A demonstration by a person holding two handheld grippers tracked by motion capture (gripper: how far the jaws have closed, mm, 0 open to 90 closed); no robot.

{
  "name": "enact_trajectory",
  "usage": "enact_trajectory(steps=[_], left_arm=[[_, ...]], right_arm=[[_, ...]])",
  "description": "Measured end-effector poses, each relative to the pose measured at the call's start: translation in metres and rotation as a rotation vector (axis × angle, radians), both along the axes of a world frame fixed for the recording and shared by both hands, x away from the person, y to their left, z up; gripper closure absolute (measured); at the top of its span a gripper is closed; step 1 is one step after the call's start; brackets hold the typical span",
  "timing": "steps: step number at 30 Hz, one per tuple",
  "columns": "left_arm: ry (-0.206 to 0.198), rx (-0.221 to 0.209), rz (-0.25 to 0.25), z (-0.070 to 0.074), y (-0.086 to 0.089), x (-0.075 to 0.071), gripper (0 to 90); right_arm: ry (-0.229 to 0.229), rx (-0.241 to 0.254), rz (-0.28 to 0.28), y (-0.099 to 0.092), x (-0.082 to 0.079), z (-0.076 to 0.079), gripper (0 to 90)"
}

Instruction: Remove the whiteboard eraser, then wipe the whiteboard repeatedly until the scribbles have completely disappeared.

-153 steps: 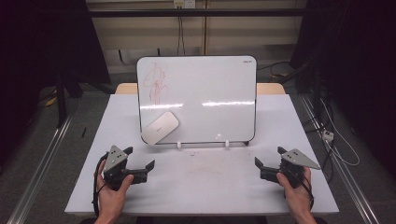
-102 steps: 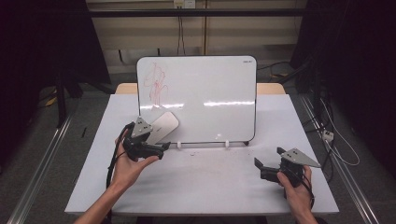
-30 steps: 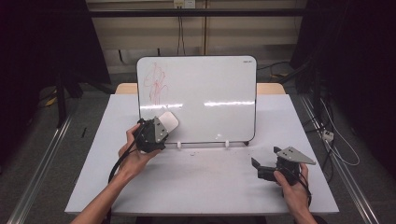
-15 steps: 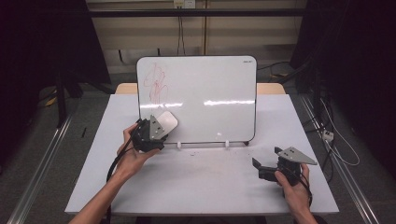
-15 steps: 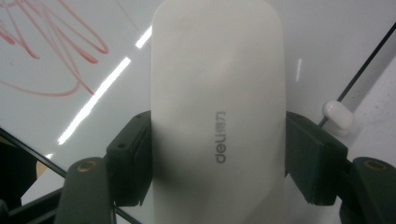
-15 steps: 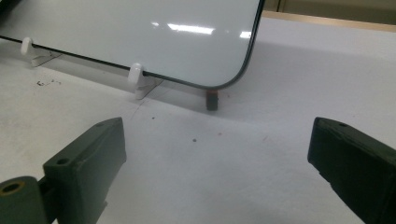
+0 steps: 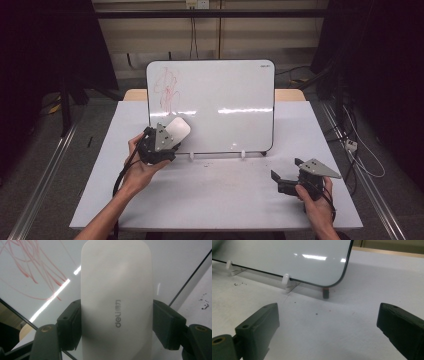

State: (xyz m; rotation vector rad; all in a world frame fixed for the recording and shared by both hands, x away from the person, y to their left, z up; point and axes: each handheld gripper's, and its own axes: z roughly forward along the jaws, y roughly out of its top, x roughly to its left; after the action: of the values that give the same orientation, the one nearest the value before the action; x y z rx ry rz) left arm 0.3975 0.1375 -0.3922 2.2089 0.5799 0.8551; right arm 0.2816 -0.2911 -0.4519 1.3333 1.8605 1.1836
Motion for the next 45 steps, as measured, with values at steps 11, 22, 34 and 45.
enact_trajectory(steps=[11, 22, 34, 45], left_arm=[[-0.038, -0.123, 0.064, 0.019, 0.030, 0.005, 31.2], [-0.033, -0.225, 0.117, 0.035, 0.049, 0.009, 31.2], [-0.076, -0.234, 0.133, 0.058, 0.040, 0.020, 31.2], [-0.114, -0.212, 0.166, 0.076, 0.030, 0.041, 31.2]], right_arm=[[0.000, 0.018, 0.002, -0.001, 0.001, 0.001, 4.2], [-0.002, -0.003, 0.013, 0.002, 0.001, 0.000, 4.4], [-0.002, 0.000, 0.012, 0.002, 0.002, 0.000, 4.3], [-0.002, 0.005, 0.010, 0.001, 0.002, -0.001, 4.2]])
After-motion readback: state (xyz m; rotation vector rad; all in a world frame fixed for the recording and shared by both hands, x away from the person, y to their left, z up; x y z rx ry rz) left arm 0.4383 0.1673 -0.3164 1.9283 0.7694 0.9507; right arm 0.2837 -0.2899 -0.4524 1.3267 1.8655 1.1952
